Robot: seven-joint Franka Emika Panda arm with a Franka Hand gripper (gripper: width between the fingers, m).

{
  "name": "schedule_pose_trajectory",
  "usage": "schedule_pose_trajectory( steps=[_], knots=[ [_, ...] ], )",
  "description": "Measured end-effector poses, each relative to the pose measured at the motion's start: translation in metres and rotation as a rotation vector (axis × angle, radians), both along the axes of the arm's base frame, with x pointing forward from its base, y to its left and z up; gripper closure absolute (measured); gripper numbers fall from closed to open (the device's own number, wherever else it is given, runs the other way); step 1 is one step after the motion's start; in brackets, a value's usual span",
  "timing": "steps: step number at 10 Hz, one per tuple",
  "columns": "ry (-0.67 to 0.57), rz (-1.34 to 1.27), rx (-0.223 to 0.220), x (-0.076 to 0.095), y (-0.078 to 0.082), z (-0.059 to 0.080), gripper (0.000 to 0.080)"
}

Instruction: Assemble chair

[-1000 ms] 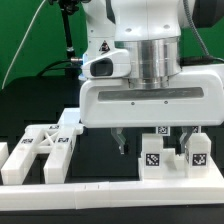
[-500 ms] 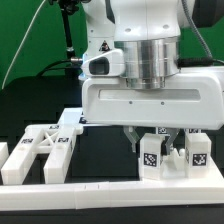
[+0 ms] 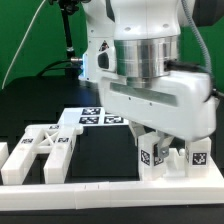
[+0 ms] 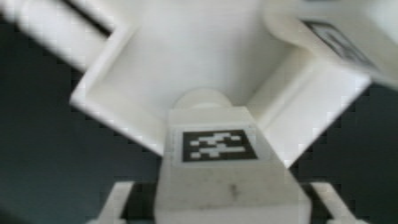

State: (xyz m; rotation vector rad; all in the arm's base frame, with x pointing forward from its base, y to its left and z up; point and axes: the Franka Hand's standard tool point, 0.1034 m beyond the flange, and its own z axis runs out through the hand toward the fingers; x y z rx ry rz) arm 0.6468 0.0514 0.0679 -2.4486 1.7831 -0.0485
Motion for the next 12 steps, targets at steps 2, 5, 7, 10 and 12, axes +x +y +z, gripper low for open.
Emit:
schedule_pose_trajectory(
  steps=[2, 5, 7, 10, 12],
  knots=[
    [0.010, -0.188, 0.048, -0.0003, -0.0020, -0.0006, 0.0515],
    [0.008, -0.155, 0.044, -0.0004, -0.0018, -0.0007, 0.0515],
    [-0.028, 0.058, 0.018, 0.0018, -0.0057, -0.0006, 0.0219],
    [-0.058, 0.539, -0.033, 0.0009, -0.0030, 0.0025, 0.0154],
    [-0.080, 0.616, -0.055, 0.0017, -0.0060, 0.0015, 0.0151]
  ],
)
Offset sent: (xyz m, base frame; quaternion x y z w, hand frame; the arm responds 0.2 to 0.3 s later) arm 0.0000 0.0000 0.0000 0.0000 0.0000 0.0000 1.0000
